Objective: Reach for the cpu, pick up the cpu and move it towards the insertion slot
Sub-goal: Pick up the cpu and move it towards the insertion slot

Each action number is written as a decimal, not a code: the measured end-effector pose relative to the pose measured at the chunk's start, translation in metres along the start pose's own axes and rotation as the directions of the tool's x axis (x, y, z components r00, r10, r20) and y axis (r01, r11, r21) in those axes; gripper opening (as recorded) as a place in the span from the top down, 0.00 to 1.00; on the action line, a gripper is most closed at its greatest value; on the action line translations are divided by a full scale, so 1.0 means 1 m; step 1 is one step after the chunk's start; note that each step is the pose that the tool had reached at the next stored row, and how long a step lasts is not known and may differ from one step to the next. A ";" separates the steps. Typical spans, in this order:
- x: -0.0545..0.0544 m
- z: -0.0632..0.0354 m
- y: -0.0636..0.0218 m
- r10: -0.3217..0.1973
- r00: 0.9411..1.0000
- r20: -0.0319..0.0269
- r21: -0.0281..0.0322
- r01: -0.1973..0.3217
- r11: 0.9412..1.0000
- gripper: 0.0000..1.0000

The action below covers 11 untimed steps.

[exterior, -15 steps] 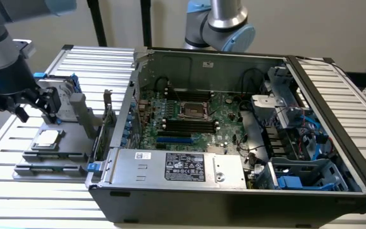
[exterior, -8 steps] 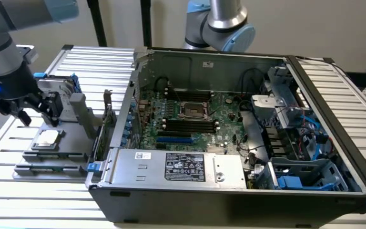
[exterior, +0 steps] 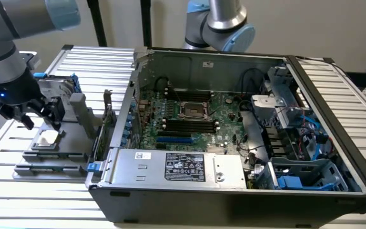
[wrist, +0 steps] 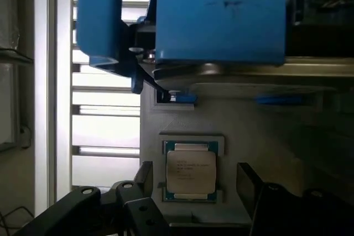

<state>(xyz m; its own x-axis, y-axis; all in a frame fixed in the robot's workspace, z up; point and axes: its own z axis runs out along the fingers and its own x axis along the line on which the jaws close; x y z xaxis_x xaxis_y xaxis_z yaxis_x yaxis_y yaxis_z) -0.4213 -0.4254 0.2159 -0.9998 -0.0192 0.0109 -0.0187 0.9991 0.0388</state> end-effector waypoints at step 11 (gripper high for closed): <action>0.001 0.0097 -0.0051 0.000 1.000 0.006 0.000 0.000 1.000 0.29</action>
<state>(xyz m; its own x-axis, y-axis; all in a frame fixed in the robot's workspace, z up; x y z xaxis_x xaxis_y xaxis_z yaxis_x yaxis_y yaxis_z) -0.4220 -0.4302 0.2061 -0.9998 -0.0191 0.0046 -0.0190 0.9991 0.0387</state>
